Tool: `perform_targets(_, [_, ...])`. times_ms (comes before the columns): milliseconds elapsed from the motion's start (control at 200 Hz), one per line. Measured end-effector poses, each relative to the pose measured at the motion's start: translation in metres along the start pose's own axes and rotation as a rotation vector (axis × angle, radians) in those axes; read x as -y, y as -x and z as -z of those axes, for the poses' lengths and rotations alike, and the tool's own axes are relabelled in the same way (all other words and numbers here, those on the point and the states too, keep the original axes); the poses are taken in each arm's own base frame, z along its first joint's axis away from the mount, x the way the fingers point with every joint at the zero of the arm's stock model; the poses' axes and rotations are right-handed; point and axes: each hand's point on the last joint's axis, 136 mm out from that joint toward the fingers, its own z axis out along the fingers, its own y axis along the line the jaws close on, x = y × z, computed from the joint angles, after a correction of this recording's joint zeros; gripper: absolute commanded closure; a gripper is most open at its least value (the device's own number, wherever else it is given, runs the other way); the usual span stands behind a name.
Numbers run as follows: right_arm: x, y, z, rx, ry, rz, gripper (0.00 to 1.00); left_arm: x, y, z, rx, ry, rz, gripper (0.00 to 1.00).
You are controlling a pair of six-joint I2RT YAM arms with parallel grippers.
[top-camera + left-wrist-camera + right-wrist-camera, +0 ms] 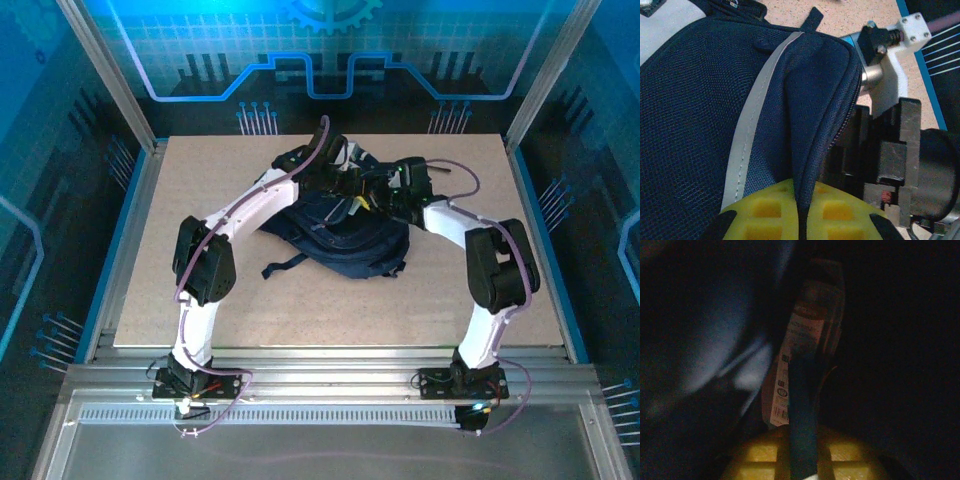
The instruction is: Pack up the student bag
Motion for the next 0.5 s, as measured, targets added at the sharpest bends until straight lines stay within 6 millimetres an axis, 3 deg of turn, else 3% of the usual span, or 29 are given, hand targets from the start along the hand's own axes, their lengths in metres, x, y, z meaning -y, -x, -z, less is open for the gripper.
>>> perform_targets(115, [0.003,0.002,-0.001,0.018,-0.051,0.016,0.70,0.000,0.002,0.000,0.009,0.001,0.003,0.99])
perform_targets(245, [0.020,0.002,0.001,0.024,-0.122,0.026,0.39,0.001,0.003,0.000,0.012,-0.001,0.002,0.99])
perform_targets(380, [0.028,0.002,0.019,0.036,-0.190,0.060,0.30,0.006,0.003,-0.001,0.018,-0.015,0.001,0.99])
perform_targets(500, [0.026,0.010,0.055,0.087,-0.215,0.090,0.28,0.012,0.002,-0.002,0.021,-0.028,-0.005,0.99])
